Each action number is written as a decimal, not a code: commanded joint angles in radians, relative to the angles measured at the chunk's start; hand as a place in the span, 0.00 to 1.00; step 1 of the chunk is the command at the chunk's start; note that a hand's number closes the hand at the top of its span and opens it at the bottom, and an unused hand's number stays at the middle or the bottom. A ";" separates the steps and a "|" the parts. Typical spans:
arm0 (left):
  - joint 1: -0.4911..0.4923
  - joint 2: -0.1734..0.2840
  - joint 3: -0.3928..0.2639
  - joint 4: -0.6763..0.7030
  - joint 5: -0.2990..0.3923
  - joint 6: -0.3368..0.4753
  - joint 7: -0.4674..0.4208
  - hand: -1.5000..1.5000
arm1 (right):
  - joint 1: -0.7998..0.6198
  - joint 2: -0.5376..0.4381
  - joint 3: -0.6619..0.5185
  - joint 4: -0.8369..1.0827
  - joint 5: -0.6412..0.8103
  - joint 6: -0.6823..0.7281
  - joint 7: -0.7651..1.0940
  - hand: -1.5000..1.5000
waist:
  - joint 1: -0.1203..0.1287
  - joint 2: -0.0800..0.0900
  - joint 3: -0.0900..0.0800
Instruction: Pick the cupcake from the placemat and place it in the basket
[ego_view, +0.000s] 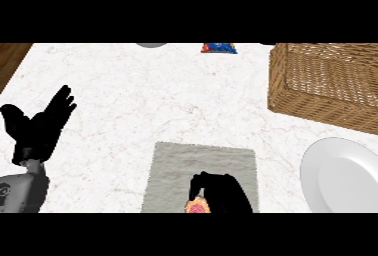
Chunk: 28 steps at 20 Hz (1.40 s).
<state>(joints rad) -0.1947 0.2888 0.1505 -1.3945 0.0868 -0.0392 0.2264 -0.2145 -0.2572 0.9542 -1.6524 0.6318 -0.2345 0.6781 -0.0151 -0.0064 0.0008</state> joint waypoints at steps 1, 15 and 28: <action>-0.016 -0.008 -0.002 0.035 -0.007 0.000 -0.017 0.50 | 0.097 0.004 -0.006 -0.164 -0.007 -0.115 -0.066 1.00 | -0.007 0.004 0.000; 0.012 -0.002 0.003 -0.042 0.004 -0.019 0.015 0.50 | 0.042 -0.022 -0.241 -0.777 0.221 0.100 0.293 1.00 | 0.014 0.003 -0.002; -0.007 -0.026 -0.001 0.008 -0.025 -0.011 -0.006 0.50 | -0.446 0.076 -0.748 -0.528 0.064 0.341 0.374 1.00 | 0.019 0.007 -0.002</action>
<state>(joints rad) -0.1884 0.2777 0.1561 -1.4074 0.0726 -0.0584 0.2265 -0.5328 -0.1929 0.3425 -2.2549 0.7388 0.0556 1.0177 0.0028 -0.0006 -0.0007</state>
